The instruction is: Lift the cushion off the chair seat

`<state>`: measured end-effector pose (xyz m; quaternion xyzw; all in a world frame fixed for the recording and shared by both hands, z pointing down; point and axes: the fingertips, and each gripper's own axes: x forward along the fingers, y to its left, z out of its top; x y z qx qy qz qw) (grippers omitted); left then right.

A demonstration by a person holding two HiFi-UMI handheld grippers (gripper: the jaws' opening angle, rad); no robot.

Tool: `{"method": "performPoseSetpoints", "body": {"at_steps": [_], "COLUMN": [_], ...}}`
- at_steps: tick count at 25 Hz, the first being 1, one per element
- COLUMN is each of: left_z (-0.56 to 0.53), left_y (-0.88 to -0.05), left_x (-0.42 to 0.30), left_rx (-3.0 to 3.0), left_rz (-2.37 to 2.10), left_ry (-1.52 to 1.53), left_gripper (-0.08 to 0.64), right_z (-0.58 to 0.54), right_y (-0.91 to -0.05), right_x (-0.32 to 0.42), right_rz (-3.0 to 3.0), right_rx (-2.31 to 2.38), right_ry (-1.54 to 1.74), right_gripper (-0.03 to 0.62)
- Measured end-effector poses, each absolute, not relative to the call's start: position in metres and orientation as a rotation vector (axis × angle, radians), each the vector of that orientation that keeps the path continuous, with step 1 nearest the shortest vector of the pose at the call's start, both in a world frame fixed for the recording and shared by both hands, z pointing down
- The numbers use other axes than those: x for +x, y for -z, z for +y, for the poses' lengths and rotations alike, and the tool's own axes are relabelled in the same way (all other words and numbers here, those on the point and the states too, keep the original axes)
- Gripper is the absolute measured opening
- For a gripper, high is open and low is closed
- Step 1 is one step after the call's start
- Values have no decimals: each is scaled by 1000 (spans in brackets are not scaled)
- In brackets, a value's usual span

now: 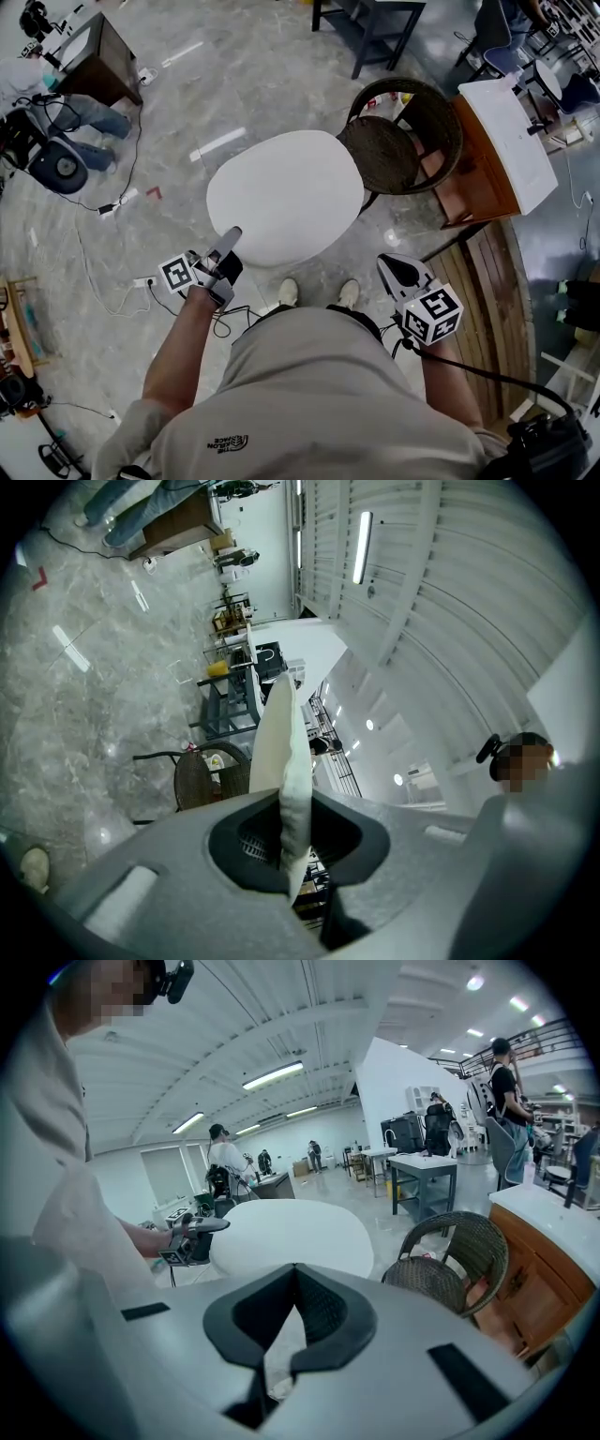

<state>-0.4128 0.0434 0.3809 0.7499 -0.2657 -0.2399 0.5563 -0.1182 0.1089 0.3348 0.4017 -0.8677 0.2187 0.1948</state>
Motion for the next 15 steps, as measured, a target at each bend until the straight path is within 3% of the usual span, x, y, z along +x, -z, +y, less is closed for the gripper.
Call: {"method": "performPoseSetpoints", "body": {"at_steps": [15], "left_z": [46], "left_y": [-401], "left_x": [-434], "left_rx": [1775], "left_rz": [-578], "left_ry": [538], "left_gripper": [41], "right_z": [119], "right_y": [-354], "right_x": [-153], "right_rz": [-2414], "right_rx": [1137], "right_ry": [-620], "right_gripper": [14]}}
